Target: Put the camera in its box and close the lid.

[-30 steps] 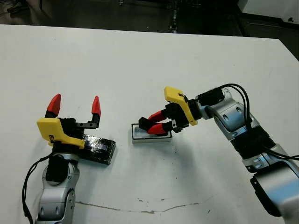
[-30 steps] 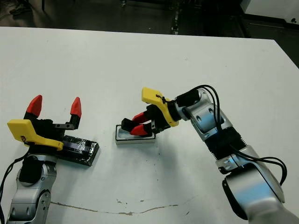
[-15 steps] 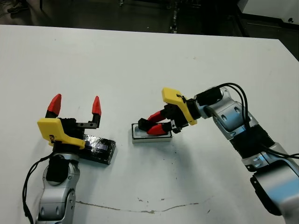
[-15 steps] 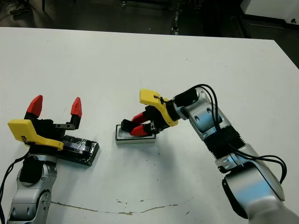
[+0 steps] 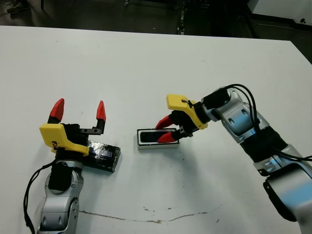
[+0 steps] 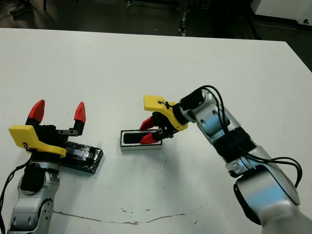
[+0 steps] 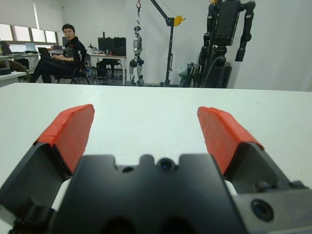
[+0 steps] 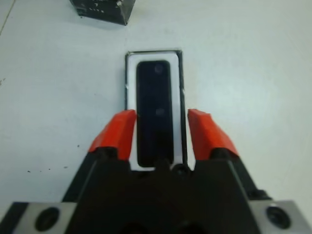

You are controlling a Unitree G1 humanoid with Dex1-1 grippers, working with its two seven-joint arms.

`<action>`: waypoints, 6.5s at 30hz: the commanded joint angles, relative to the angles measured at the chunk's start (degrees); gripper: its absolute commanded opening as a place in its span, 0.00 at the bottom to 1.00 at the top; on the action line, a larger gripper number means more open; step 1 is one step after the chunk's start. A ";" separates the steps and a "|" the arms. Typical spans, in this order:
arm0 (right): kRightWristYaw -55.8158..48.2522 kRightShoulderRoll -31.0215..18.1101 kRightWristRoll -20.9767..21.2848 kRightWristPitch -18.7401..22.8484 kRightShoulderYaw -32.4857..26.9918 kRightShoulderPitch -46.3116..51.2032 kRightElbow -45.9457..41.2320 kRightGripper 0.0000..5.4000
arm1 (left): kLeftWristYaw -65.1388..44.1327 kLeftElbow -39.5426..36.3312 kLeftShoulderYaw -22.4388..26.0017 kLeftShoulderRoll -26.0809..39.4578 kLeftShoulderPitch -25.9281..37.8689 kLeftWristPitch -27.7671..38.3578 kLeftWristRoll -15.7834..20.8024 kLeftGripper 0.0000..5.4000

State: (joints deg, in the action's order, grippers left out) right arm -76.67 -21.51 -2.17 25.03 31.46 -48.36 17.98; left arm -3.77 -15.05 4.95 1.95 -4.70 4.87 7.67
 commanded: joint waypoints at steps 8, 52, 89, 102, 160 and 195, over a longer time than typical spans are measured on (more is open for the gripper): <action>-0.01 -0.91 0.80 2.89 -0.63 0.72 0.09 0.84 | 0.22 0.34 -0.16 -0.31 -0.88 -0.04 0.06 1.00; 57.64 14.08 -26.09 3.28 -42.92 53.26 -50.95 0.29 | -16.62 -12.32 10.66 20.01 0.62 -11.93 13.32 1.00; 65.81 16.65 -23.82 -4.70 -39.86 56.34 -48.36 0.00 | -88.73 30.21 -34.16 57.36 47.66 -12.66 25.05 1.00; 65.99 16.68 -23.77 -5.09 -39.25 56.67 -48.23 0.00 | -88.73 28.06 -39.24 58.01 46.49 -10.67 27.37 1.00; 64.59 16.04 -24.30 -5.80 -38.71 57.50 -47.59 0.00 | -88.73 33.93 -36.06 51.32 40.72 -13.82 19.43 1.00; 64.82 15.76 -25.19 -5.02 -38.67 57.24 -47.83 0.00 | -88.73 31.88 -31.64 49.96 37.79 -16.76 12.21 0.64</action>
State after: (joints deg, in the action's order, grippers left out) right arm -11.82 -4.88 -27.13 19.60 -6.75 8.92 -30.08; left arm -92.36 16.43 -25.21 51.23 32.81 -11.96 19.63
